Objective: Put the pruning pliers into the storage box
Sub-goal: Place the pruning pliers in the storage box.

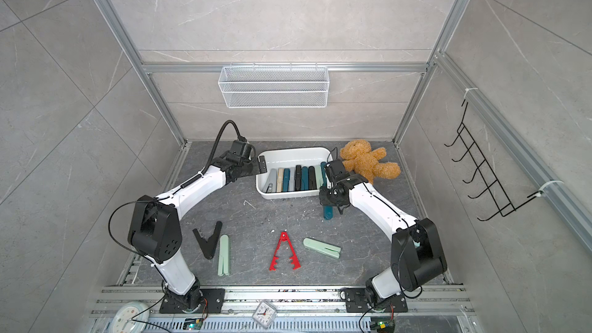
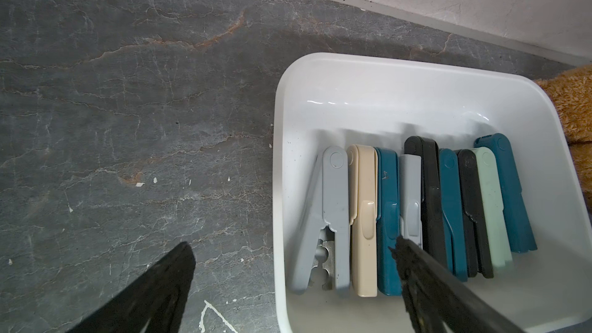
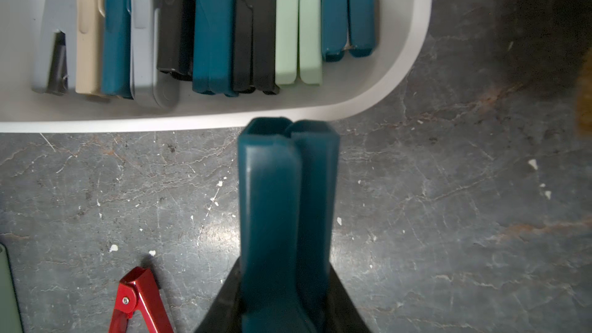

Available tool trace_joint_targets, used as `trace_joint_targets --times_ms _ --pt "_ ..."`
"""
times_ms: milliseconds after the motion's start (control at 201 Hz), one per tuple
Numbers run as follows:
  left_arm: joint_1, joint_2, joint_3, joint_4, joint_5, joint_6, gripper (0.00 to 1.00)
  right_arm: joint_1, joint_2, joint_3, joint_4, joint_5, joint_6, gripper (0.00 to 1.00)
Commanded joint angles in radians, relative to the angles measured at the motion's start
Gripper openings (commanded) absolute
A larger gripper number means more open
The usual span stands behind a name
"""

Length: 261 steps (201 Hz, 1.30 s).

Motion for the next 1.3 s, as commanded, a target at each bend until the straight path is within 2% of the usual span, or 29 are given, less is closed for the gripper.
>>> trace_joint_targets --times_ms 0,344,568,752,1041,1294 --pt "0.007 -0.047 -0.001 -0.001 -0.013 -0.011 1.00 -0.011 -0.011 0.048 0.019 -0.014 -0.027 0.21" --pt "0.011 -0.049 -0.008 -0.004 -0.012 -0.007 1.00 -0.046 0.157 0.254 -0.011 0.048 -0.091 0.21" --pt "0.019 -0.066 -0.024 -0.007 -0.021 -0.004 1.00 -0.063 0.328 0.444 -0.075 0.135 -0.142 0.21" --pt "0.023 -0.077 -0.039 -0.007 -0.026 -0.004 1.00 -0.077 0.462 0.578 -0.108 0.156 -0.167 0.21" --pt "0.025 -0.091 -0.053 -0.014 -0.035 -0.005 1.00 -0.081 0.700 0.838 -0.280 0.245 -0.205 0.21" --pt "0.027 -0.095 -0.064 -0.015 -0.040 -0.011 1.00 -0.082 0.779 0.906 -0.328 0.274 -0.191 0.24"
